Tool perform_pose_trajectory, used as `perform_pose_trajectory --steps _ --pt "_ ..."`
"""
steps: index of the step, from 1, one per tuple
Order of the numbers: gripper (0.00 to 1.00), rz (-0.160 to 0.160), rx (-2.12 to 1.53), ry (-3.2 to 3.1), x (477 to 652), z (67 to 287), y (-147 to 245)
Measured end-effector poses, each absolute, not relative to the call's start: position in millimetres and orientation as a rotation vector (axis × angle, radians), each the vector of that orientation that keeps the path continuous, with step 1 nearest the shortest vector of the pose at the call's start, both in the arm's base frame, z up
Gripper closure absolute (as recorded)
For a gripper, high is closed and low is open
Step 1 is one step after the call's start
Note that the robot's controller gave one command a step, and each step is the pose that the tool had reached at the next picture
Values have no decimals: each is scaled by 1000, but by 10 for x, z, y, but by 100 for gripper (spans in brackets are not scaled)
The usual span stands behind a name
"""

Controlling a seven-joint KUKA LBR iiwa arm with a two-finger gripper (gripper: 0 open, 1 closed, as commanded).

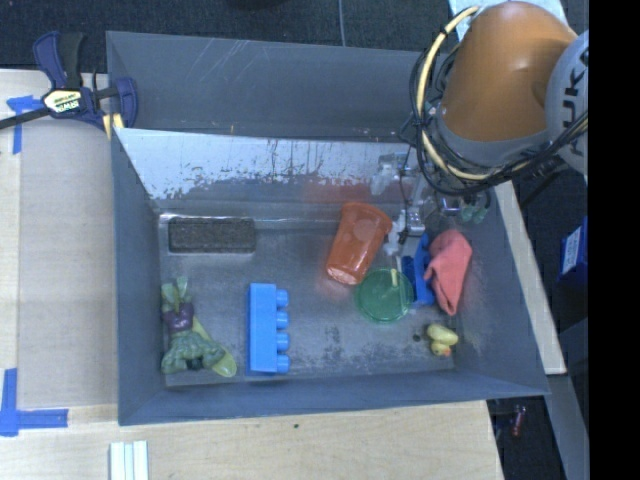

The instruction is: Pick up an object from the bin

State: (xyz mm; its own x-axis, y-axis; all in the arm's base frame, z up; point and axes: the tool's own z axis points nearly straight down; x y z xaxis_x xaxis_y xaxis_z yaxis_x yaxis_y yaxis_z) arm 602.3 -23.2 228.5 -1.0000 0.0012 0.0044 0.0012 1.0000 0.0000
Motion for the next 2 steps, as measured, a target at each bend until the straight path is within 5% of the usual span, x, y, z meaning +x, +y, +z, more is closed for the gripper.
perform_pose_trajectory --steps 1,2 --pt "0 0 -1 -3146 6035 2338 -232" --pt "0 1 238 -3138 5712 1769 -504"
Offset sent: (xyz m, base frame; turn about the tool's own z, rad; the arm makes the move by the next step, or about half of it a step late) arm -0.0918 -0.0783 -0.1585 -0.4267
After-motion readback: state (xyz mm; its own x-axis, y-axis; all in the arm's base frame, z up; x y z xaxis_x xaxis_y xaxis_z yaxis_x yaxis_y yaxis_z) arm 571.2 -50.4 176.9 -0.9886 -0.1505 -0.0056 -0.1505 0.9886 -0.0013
